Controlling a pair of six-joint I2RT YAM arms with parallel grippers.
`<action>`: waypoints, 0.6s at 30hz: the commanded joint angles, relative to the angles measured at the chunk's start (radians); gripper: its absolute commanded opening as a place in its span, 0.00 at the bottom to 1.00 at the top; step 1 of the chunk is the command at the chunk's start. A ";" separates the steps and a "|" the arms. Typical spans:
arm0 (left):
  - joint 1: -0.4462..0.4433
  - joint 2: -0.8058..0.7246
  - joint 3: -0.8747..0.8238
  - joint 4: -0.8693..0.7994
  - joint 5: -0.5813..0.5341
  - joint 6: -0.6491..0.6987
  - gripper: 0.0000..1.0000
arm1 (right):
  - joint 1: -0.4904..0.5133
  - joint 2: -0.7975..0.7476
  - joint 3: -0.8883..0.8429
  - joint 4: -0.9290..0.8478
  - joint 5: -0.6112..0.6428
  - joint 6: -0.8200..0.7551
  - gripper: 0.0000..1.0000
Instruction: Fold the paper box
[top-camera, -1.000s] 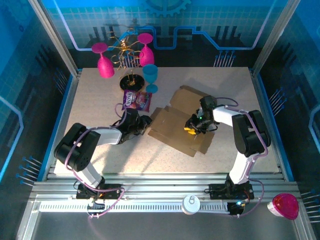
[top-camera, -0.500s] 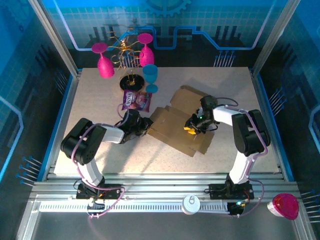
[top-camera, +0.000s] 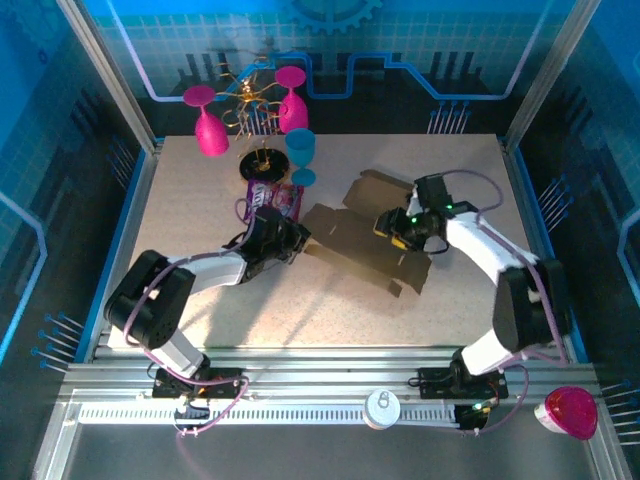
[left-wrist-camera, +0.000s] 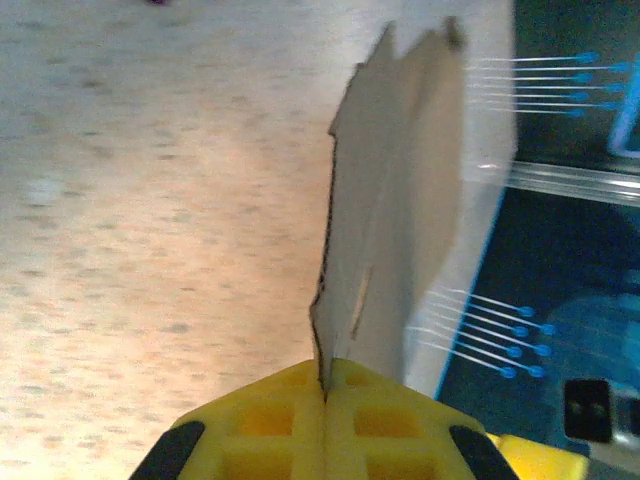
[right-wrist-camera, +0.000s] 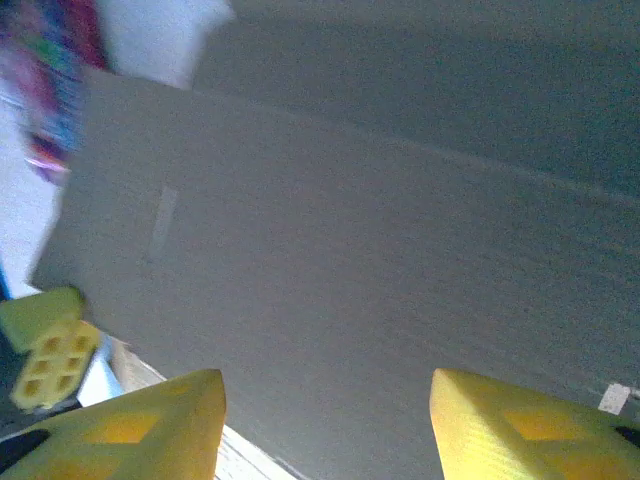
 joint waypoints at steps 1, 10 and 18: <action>-0.008 -0.052 0.056 -0.086 -0.038 -0.038 0.00 | -0.012 -0.129 0.008 -0.037 0.129 0.004 0.58; -0.008 -0.079 0.141 -0.151 0.016 -0.046 0.00 | -0.145 -0.173 0.078 -0.151 0.172 0.080 0.69; -0.007 -0.096 0.154 -0.180 0.040 -0.069 0.00 | -0.295 -0.055 0.018 -0.093 0.019 0.121 0.77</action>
